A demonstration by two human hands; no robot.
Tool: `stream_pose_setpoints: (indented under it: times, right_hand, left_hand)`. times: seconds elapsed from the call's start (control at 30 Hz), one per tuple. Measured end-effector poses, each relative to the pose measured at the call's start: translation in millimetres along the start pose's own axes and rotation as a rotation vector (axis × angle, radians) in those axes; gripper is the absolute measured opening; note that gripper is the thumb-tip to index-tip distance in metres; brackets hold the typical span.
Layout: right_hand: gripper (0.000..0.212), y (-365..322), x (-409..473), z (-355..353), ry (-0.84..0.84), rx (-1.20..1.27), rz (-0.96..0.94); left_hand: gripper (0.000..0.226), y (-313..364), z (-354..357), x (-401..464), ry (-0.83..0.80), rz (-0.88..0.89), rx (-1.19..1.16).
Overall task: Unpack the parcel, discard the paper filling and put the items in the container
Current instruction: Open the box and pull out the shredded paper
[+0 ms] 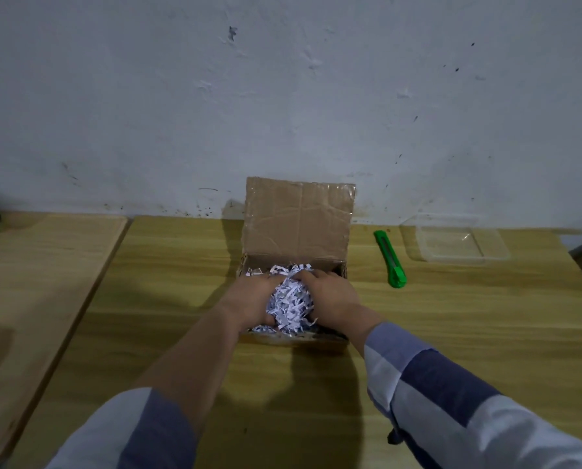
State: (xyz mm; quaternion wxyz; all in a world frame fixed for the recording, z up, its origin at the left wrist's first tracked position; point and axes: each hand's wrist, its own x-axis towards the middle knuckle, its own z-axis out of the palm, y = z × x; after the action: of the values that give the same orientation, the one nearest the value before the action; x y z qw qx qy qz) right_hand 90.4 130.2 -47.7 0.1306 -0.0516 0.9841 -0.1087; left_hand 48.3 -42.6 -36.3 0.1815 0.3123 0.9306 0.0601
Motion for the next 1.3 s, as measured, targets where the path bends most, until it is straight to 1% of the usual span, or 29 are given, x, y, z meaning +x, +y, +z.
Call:
stream_pose_setpoints:
  times: [0.1, 0.2, 0.33, 0.47, 0.63, 0.8, 0.9, 1.03, 1.13, 1.3]
  right_hand:
    - [0.066, -1.1, -2.1, 0.0, 0.012, 0.074, 0.006]
    - [0.062, -4.0, -5.3, -9.1, 0.02, 0.185, 0.009]
    - [0.065, -9.6, -10.8, -28.0, 0.134, 0.228, 0.014]
    - [0.07, -12.0, -26.0, -50.5, 0.244, 0.239, 0.062]
    - [0.064, 7.2, -63.9, -67.9, 0.351, 0.262, 0.117]
    - [0.065, 57.7, -110.2, -76.6, 0.387, 0.267, 0.215]
    - [0.061, 99.6, -135.2, -76.4, 0.403, 0.262, 0.261]
    - [0.059, 162.4, -166.9, -71.8, 0.357, 0.25, 0.296]
    - [0.058, 206.8, -185.6, -60.0, 0.32, 0.246, 0.316]
    - [0.057, 255.8, -201.5, -34.7, 0.29, 0.315, 0.308]
  left_hand:
    - [0.083, 3.2, -0.5, -6.4, 0.015, 0.0, -0.033]
    - [0.084, 4.3, -2.4, -13.1, 0.059, -0.018, -0.103]
    - [0.089, 7.0, -21.4, -23.7, 0.125, -0.012, -0.174]
    - [0.09, 18.2, -46.4, -35.2, 0.198, 0.05, -0.229]
    - [0.087, 55.0, -67.4, -32.1, 0.197, 0.173, -0.138]
    - [0.082, 115.2, -64.4, -6.2, 0.172, 0.282, -0.131]
    - [0.082, 158.5, -53.7, 15.7, 0.15, 0.327, -0.145]
    - [0.079, 220.7, -28.3, 46.7, 0.111, 0.336, -0.203]
    - [0.08, 261.4, -7.1, 69.6, 0.064, 0.335, -0.198]
    - [0.083, 301.3, 25.3, 92.1, 0.013, 0.314, -0.169]
